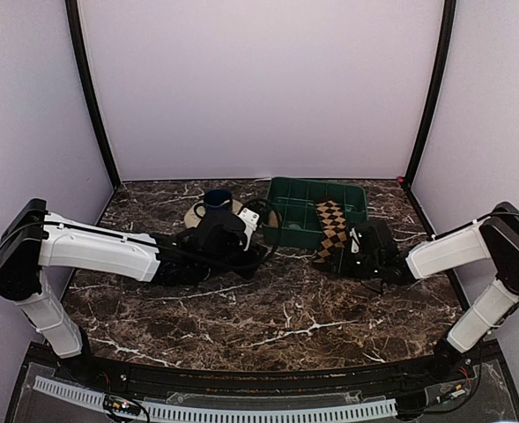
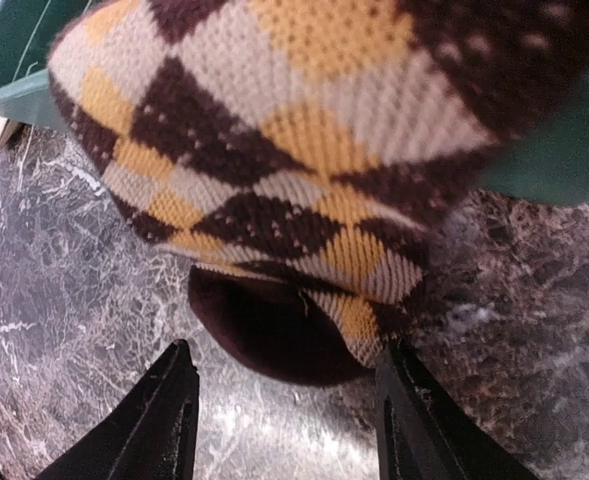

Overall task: Roll the socks
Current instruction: Pick up the sock from the storage box.

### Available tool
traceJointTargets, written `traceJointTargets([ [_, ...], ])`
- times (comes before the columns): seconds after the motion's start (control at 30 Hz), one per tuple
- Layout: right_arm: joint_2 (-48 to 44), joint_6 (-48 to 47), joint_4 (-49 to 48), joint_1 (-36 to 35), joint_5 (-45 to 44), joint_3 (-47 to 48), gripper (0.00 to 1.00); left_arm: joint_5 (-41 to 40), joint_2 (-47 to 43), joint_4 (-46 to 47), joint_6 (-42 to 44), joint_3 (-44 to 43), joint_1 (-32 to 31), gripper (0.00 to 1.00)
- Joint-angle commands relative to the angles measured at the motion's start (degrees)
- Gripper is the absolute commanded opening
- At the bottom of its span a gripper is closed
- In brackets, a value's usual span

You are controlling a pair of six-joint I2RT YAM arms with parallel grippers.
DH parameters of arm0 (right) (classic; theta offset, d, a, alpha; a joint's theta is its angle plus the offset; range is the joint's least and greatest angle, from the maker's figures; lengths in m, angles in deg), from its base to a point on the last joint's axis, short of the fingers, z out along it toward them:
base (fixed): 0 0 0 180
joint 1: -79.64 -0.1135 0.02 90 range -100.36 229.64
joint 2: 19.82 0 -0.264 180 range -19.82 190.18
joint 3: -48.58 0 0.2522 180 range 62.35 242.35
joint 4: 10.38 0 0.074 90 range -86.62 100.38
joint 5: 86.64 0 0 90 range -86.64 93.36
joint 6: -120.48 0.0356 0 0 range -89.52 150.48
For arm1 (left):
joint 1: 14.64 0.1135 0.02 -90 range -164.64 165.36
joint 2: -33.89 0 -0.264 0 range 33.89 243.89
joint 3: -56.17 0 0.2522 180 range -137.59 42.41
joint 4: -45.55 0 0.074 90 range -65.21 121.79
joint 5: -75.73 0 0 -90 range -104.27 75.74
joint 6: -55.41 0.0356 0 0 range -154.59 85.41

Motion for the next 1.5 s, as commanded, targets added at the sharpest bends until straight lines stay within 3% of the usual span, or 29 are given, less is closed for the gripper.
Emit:
traceJointTargets([
  [0.0,3.2,1.9,-1.8,0.6,-1.0,2.7,0.55,-0.5,-3.9,2.3,0.6,1.9,-0.5,0.37],
  [0.4,7.2,2.8,0.8,0.6,-1.1,4.6,0.53,-1.5,-5.6,2.9,1.3,3.8,-0.9,0.37],
  [0.57,9.1,2.8,0.6,0.7,1.0,5.3,0.29,-1.9,-6.1,2.8,1.1,4.2,-0.9,0.36],
  [0.93,0.9,-0.2,3.9,-2.7,-0.3,5.8,0.01,-4.4,-8.0,2.0,1.1,5.3,-1.0,0.36],
  [1.3,-5.8,-1.2,10.0,-7.8,-1.9,8.2,0.00,-6.0,-10.2,0.4,2.6,5.0,-1.0,0.36],
  [1.47,-8.6,-1.8,16.0,-13.8,-4.9,11.4,0.00,-6.9,-10.8,-0.3,2.9,5.0,-1.0,0.36],
])
